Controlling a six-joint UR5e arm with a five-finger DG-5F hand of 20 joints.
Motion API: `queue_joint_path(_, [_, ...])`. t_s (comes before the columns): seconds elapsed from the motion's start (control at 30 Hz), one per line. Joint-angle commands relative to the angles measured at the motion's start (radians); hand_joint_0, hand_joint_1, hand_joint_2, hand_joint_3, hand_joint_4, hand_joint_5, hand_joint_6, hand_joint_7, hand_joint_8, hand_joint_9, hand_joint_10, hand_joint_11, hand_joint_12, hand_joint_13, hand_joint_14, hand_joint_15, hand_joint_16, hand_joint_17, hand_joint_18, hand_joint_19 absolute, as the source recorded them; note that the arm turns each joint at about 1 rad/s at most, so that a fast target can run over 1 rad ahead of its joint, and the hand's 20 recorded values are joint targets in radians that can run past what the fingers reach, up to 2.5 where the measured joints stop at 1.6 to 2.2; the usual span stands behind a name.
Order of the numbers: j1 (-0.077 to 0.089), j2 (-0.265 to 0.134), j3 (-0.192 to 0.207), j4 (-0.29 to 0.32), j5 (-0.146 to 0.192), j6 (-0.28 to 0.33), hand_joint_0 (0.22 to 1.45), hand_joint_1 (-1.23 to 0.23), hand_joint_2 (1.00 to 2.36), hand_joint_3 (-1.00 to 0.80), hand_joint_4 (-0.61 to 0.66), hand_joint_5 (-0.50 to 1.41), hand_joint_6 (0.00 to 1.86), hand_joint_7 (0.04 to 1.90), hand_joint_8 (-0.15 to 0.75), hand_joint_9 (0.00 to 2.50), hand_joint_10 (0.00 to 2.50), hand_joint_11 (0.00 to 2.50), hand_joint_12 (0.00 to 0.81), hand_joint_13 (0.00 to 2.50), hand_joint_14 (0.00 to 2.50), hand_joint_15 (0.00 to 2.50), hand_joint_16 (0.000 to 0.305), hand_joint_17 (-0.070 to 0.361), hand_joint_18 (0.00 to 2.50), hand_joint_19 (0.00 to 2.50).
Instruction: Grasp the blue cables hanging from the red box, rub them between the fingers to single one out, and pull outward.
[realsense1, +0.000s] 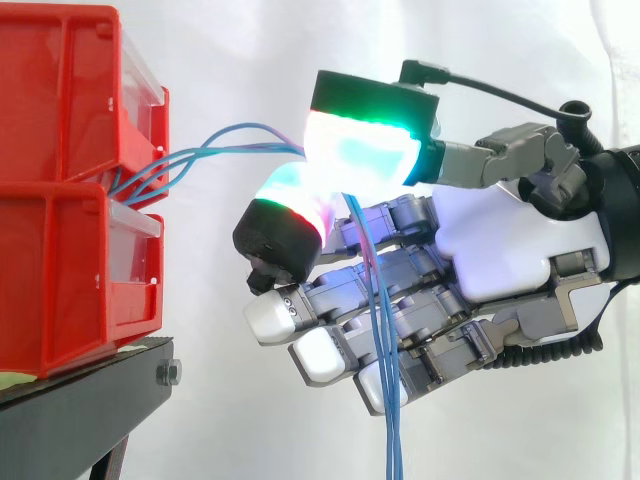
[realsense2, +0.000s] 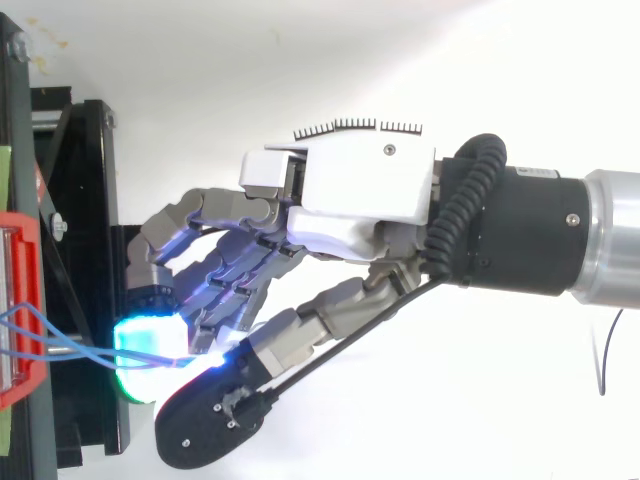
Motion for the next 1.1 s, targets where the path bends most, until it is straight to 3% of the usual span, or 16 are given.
queue_joint_path(0.0, [0.000,0.000,-0.001,0.001,0.000,0.000,0.52,-0.89,1.00,-0.50,0.09,-0.18,0.90,0.97,0.258,0.70,0.01,0.36,0.370,0.77,0.02,0.51,0.047,0.106,0.76,0.51])
queue_joint_path(0.2, [0.000,0.000,-0.001,0.001,-0.003,0.000,0.38,-0.84,1.00,-0.50,0.14,-0.16,0.90,0.94,0.318,0.76,0.01,0.35,0.428,0.82,0.02,0.52,0.058,0.129,0.83,0.49])
queue_joint_path(0.5, [0.000,0.000,-0.001,0.000,-0.002,0.003,0.62,-0.79,1.00,-0.47,0.08,-0.16,0.89,1.06,0.263,0.76,0.01,0.36,0.362,0.78,0.02,0.54,0.044,0.099,0.72,0.58])
queue_joint_path(0.7, [0.000,0.000,-0.001,0.000,-0.002,0.003,0.68,-0.86,1.01,-0.34,0.00,-0.16,0.90,1.15,0.261,0.75,0.01,0.35,0.359,0.79,0.02,0.53,0.044,0.098,0.73,0.55])
queue_joint_path(0.93, [0.000,0.000,-0.001,0.000,0.000,0.002,0.76,-0.93,1.00,-0.50,0.00,-0.18,0.91,1.09,0.247,0.69,0.01,0.35,0.355,0.76,0.02,0.51,0.044,0.099,0.73,0.49])
queue_joint_path(1.07, [-0.002,0.000,-0.001,0.000,-0.002,-0.001,0.70,-0.94,1.00,-0.50,0.07,-0.17,0.90,1.02,0.242,0.68,0.01,0.34,0.354,0.75,0.02,0.52,0.044,0.099,0.73,0.50])
